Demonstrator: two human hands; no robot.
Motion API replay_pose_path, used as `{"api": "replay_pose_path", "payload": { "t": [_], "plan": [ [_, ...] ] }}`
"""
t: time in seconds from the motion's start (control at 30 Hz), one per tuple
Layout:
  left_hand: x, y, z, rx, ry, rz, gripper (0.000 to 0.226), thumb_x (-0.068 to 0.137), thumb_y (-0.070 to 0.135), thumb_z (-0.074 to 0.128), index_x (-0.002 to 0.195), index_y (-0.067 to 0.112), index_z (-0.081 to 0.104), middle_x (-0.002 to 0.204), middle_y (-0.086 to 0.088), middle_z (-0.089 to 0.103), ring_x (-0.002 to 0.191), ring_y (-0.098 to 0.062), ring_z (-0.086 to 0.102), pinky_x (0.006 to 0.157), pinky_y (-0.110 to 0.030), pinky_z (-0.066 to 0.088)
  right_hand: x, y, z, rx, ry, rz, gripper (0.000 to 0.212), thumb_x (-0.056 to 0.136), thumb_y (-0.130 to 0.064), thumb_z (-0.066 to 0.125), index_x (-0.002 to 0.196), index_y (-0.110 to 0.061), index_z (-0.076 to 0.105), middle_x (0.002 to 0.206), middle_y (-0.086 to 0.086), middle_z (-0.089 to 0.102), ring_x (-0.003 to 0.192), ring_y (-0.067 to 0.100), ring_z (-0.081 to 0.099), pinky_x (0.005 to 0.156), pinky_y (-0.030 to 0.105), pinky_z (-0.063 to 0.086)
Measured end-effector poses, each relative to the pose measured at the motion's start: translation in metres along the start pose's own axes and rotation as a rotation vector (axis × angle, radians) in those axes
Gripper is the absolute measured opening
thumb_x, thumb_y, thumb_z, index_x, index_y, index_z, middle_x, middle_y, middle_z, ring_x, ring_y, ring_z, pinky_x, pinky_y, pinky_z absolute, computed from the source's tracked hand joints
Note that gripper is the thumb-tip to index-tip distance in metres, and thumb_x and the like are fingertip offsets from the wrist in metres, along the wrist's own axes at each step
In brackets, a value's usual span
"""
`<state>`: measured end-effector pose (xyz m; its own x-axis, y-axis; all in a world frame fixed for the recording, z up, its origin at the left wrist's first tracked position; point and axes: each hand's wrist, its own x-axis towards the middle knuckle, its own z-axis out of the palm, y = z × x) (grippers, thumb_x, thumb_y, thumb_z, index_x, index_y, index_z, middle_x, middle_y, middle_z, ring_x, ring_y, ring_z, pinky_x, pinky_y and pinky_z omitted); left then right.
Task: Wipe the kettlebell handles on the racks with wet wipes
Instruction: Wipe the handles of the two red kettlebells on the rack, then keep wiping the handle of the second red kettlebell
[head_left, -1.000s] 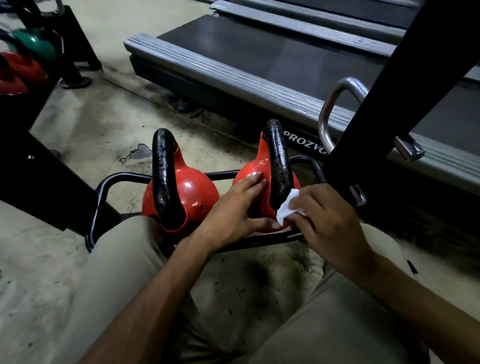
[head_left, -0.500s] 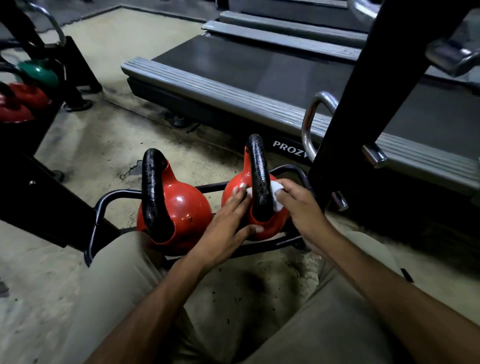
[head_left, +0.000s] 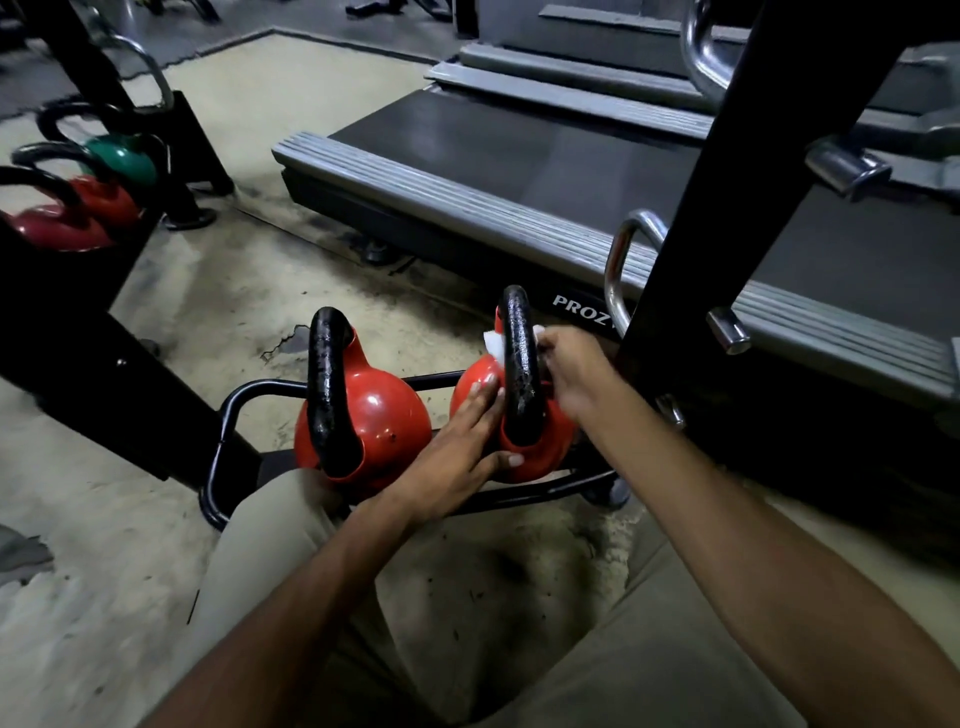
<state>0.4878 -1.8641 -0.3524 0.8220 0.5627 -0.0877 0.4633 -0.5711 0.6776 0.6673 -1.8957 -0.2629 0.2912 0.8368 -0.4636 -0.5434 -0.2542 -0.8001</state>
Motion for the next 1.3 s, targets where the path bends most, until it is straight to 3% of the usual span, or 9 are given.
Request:
{"api": "replay_pose_path", "payload": {
  "t": [0.1,0.27,0.4,0.53,0.73,0.93,1.03,1.13,1.3],
  "plan": [
    [0.000,-0.002,0.001,-0.008,0.014,0.026,0.084,0.101,0.051,0.056,0.166,0.029,0.007,0.173,0.008,-0.009,0.156,-0.004,-0.018,0.131,-0.045,0.005,-0.025,0.026,-0.018,-0.321,0.043,-0.132,0.027,0.087,-0.004,0.050,0.066,-0.013,0.063,0.052,-0.003,0.054,0.044,0.006,0.043,0.049,0.024,0.034],
    [0.000,-0.003,0.001,-0.013,0.001,0.023,0.087,0.101,0.054,0.055,0.165,0.033,0.000,0.172,0.014,-0.015,0.155,-0.003,-0.020,0.131,-0.044,0.004,0.002,0.017,-0.009,-0.194,0.248,-0.255,0.017,0.092,0.000,0.059,0.080,-0.008,0.068,0.053,-0.004,0.058,0.045,0.005,0.050,0.048,0.019,0.041],
    [0.000,-0.002,-0.001,-0.039,-0.009,0.000,0.088,0.100,0.055,0.056,0.165,0.034,0.001,0.171,0.016,-0.016,0.153,0.002,-0.023,0.131,-0.044,0.003,0.056,0.005,0.015,-0.159,0.458,-0.298,0.020,0.091,-0.006,0.066,0.073,-0.014,0.064,0.063,0.002,0.060,0.059,0.015,0.054,0.062,0.032,0.046],
    [0.000,-0.004,-0.001,-0.061,-0.015,-0.004,0.087,0.100,0.053,0.058,0.165,0.035,0.002,0.170,0.019,-0.016,0.152,0.004,-0.023,0.131,-0.044,0.004,0.061,-0.004,0.021,-0.386,0.532,-0.449,0.015,0.089,-0.012,0.066,0.074,-0.014,0.068,0.073,0.002,0.070,0.069,0.017,0.063,0.072,0.039,0.055],
    [-0.001,-0.002,-0.006,-0.055,-0.034,0.006,0.085,0.102,0.051,0.057,0.165,0.034,0.003,0.171,0.017,-0.015,0.154,0.001,-0.020,0.131,-0.046,0.007,0.057,-0.034,0.021,-1.090,0.256,-0.686,0.020,0.093,-0.014,0.058,0.097,-0.010,0.077,0.100,0.004,0.076,0.097,0.021,0.069,0.087,0.032,0.049],
    [-0.003,-0.001,-0.007,-0.057,-0.008,0.018,0.083,0.103,0.051,0.055,0.165,0.032,0.005,0.171,0.017,-0.013,0.154,0.003,-0.020,0.130,-0.045,0.009,0.029,-0.031,0.016,-1.702,-0.030,-0.858,0.029,0.091,-0.026,0.042,0.089,-0.016,0.069,0.101,0.000,0.065,0.102,0.022,0.064,0.083,0.043,0.056],
    [-0.004,0.000,-0.004,-0.057,0.002,0.017,0.083,0.102,0.051,0.055,0.165,0.031,0.006,0.171,0.017,-0.014,0.155,0.003,-0.016,0.130,-0.040,0.008,-0.014,0.004,-0.007,-1.591,0.001,-1.077,0.034,0.098,-0.026,0.045,0.111,-0.012,0.073,0.126,0.001,0.068,0.128,0.018,0.060,0.105,0.035,0.051],
    [-0.002,-0.003,0.000,-0.030,0.012,0.015,0.085,0.102,0.049,0.057,0.166,0.029,0.004,0.171,0.015,-0.014,0.155,0.002,-0.016,0.130,-0.039,0.009,-0.050,0.035,-0.021,-1.256,0.064,-1.084,0.027,0.101,-0.011,0.059,0.124,-0.009,0.072,0.142,-0.001,0.063,0.140,0.011,0.051,0.115,0.026,0.041],
    [-0.008,0.019,-0.007,-0.071,-0.032,-0.037,0.080,0.104,0.034,0.059,0.166,0.029,0.008,0.173,0.013,-0.008,0.158,-0.002,-0.007,0.128,-0.028,0.010,-0.081,0.049,-0.028,-1.025,0.248,-0.936,0.018,0.093,-0.003,0.071,0.108,-0.011,0.078,0.122,-0.002,0.071,0.114,0.004,0.065,0.099,0.024,0.053]
  ]
}}
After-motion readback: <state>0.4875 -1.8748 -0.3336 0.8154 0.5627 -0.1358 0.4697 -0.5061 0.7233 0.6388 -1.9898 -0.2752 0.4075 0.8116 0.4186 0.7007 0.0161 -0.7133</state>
